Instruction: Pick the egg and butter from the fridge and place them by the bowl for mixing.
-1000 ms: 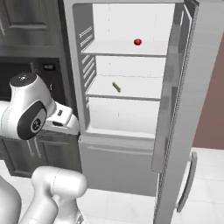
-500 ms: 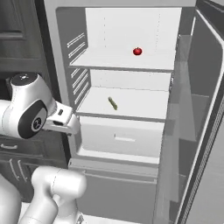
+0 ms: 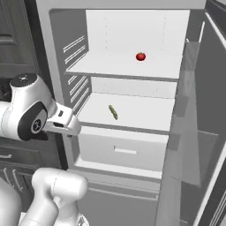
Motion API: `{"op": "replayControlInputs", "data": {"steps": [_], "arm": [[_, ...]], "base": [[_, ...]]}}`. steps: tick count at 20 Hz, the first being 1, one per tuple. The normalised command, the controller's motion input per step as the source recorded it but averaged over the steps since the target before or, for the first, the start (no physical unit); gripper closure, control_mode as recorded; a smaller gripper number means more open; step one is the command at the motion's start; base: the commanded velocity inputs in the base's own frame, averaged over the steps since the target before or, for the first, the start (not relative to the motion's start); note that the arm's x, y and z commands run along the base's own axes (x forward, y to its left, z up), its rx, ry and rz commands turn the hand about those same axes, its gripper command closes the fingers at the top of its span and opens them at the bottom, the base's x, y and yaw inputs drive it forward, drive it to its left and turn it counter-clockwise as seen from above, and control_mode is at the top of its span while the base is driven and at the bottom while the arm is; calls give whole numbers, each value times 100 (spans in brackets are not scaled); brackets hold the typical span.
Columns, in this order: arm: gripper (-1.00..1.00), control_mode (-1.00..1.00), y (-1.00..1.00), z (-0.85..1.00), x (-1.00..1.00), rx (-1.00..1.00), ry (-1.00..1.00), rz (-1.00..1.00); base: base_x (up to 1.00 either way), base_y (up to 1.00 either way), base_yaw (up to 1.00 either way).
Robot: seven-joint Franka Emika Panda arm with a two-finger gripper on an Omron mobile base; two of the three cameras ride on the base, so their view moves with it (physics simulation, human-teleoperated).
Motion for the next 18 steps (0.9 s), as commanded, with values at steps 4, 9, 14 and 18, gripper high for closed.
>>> {"op": "replayControlInputs", "data": {"steps": [4,9,14,18], "arm": [[-100,100,0,0,0,0,0,0],[-100,100,0,0,0,0,0,0],[-100,-100,-5,-7,3,0,-2,0],[-100,-100,-14,-42,35,0,-19,0]], "base": [[41,-34,1],[24,-39,0],[15,-24,0],[0,0,0]]}}
